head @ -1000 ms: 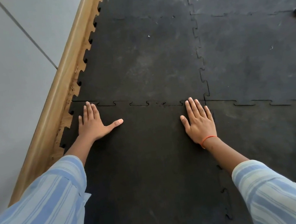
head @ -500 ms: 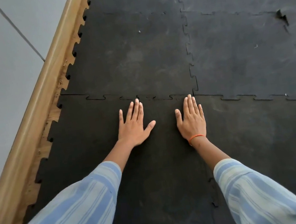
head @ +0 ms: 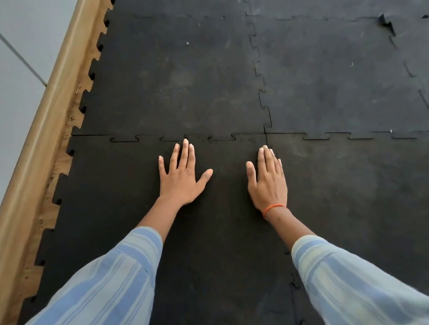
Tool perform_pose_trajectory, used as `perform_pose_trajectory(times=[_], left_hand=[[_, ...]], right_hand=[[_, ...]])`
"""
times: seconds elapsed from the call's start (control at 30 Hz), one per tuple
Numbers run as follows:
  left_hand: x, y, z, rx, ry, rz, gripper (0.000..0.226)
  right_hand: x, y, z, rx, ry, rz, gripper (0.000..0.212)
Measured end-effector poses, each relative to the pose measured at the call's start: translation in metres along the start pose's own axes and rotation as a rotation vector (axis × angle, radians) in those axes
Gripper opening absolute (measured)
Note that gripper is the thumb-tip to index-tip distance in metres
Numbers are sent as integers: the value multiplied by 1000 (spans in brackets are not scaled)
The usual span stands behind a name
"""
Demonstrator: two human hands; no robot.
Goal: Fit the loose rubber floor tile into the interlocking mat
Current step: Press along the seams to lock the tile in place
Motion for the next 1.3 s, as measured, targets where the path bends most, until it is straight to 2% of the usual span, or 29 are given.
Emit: perform_pose_trajectory(times=[0.13, 0.23, 0.4, 0.5, 0.63, 0.9, 1.07, 1.3], left_hand=[[6, 5, -3, 41, 5, 29, 77], [6, 8, 0, 1, 7, 21, 77], [7, 7, -6, -31, 24, 35, 78], [17, 15, -33, 61, 68, 48, 77], [23, 22, -56, 189, 94, 65, 76], [22, 18, -53, 205, 89, 28, 73], [20, 10, -31, 151, 114, 50, 79], [31, -6, 12, -25, 97, 33, 90]], right_hand=[[-2, -4, -20, 56, 1, -33, 75], [-1, -12, -13, 99, 28, 3, 81], [-2, -8, -18, 3, 14, 41, 87], [7, -11, -63, 21, -17, -22, 84], [19, -15, -127, 80, 74, -52, 79], [14, -17, -141, 13, 83, -111, 77], [24, -14, -212, 35, 133, -179, 71], [25, -16, -210, 43, 177, -171, 73]])
Point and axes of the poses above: each hand's wrist, its own z-axis towards the middle knuckle, its own y-axis out of the palm, x = y × z, the point moved 8 cm from there along z, towards the middle knuckle, and after that the axes turned 6 degrees about z, right-handed, at the moved point
